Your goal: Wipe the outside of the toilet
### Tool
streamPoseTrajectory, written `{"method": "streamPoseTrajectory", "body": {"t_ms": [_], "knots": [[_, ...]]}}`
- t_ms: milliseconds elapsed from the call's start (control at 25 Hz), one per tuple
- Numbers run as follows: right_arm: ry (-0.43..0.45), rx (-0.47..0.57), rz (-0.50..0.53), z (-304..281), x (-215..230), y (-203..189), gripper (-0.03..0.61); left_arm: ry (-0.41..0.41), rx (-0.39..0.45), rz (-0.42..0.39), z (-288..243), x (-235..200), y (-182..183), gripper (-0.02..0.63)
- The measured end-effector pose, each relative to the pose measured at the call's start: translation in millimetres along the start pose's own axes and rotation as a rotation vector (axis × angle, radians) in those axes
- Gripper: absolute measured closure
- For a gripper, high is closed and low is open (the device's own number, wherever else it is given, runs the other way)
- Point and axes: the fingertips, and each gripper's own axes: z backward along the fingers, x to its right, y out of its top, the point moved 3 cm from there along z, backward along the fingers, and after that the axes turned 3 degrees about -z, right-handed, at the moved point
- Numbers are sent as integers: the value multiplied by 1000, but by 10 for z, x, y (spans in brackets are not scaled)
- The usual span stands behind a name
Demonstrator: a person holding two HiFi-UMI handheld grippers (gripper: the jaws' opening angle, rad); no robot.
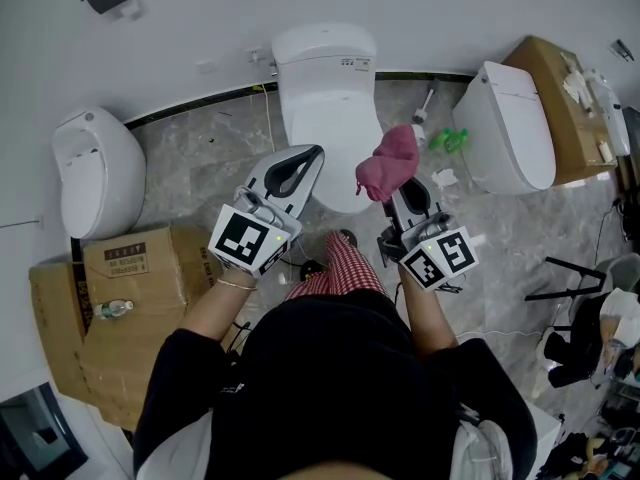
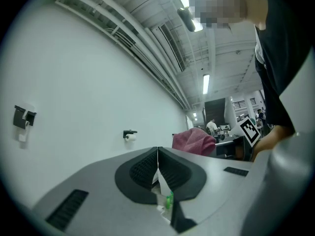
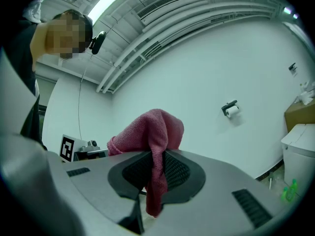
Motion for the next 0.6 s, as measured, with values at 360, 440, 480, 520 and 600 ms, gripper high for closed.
{"method": "streamPoseTrajectory", "body": {"t_ms": [360, 440, 480, 520, 600], "knots": [[54, -10, -42, -458, 316, 33, 517, -11, -43, -12, -341, -304, -54, 603], [62, -13, -48, -595, 413, 35, 518, 5, -52, -18, -422, -434, -56, 603], [67, -15, -52, -663, 463, 32, 517, 16, -51, -17, -457, -500, -52, 603], [73, -19, -56, -734, 516, 31, 518, 25, -49, -13, -492, -566, -53, 603], [87, -25, -60, -892, 618, 44, 518, 41, -47, -12, -573, -708, -69, 603]]}}
